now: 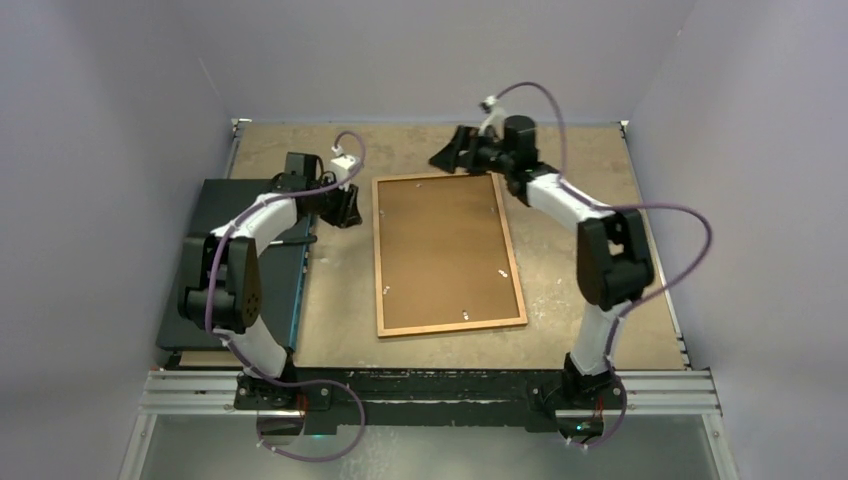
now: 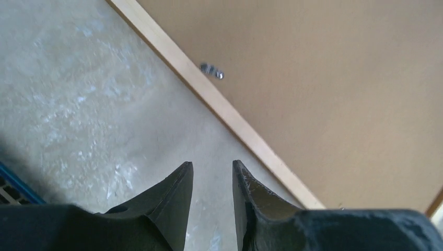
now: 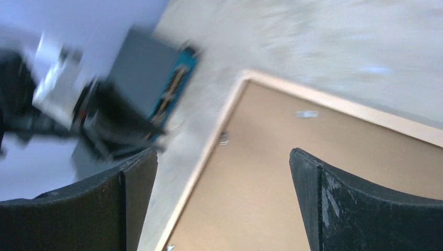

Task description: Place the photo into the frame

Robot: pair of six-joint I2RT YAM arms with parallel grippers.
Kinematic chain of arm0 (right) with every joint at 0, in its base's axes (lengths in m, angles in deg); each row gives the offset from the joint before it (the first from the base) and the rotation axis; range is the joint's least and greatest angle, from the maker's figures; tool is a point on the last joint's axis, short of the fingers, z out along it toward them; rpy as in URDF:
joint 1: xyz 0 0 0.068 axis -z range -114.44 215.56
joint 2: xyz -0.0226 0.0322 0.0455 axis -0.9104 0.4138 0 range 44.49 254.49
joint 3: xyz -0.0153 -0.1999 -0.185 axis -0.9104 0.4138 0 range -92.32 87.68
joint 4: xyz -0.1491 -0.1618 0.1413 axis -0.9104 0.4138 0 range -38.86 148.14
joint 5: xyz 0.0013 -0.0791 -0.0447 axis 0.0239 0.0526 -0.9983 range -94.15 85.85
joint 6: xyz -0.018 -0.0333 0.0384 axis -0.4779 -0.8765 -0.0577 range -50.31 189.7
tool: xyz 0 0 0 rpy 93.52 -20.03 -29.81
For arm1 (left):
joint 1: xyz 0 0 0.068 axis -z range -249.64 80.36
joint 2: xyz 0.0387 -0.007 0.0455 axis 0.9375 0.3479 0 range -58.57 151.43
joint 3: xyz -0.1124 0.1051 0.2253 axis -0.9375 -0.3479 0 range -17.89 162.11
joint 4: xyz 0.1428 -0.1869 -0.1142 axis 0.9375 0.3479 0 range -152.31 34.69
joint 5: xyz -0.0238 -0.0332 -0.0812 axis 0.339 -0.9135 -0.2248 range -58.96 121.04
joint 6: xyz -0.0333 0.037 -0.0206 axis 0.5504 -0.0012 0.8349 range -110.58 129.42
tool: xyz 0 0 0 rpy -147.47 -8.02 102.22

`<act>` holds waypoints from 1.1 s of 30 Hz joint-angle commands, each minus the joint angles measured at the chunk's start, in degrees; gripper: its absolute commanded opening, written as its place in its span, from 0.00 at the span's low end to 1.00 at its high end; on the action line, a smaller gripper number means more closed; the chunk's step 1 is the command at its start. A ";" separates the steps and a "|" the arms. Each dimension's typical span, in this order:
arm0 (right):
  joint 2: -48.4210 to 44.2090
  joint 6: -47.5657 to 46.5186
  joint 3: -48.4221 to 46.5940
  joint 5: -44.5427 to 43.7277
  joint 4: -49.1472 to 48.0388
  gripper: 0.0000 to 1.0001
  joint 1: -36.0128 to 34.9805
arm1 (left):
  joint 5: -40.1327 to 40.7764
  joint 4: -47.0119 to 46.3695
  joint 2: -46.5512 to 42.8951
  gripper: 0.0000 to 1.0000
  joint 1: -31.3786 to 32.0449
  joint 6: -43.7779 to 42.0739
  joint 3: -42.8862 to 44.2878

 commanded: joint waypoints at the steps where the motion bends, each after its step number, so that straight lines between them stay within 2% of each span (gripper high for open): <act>1: -9.70 2.23 9.41 -22.22 9.79 0.99 6.62 | 5.19 -1.06 -5.17 0.32 3.77 -15.25 -8.04; 4: -13.01 3.88 14.99 -29.76 14.99 0.99 11.26 | 10.30 -2.49 -8.16 0.32 9.88 -20.26 -12.72; 8: -15.14 5.54 21.76 -30.69 12.36 0.99 15.43 | 11.11 -1.94 -8.98 0.32 13.05 -22.44 -14.88; 18: -3.68 8.27 17.88 -20.85 5.25 0.99 14.87 | 11.00 -0.23 -9.53 0.29 17.43 -26.09 -20.45; 26: 8.23 9.13 0.94 -17.62 8.90 0.99 5.70 | 9.79 -4.83 -4.53 0.30 28.11 -19.55 -19.07; 33: 19.25 9.52 -16.56 -9.93 12.90 0.99 -2.72 | 9.06 -7.78 2.86 0.33 35.83 -13.61 -10.43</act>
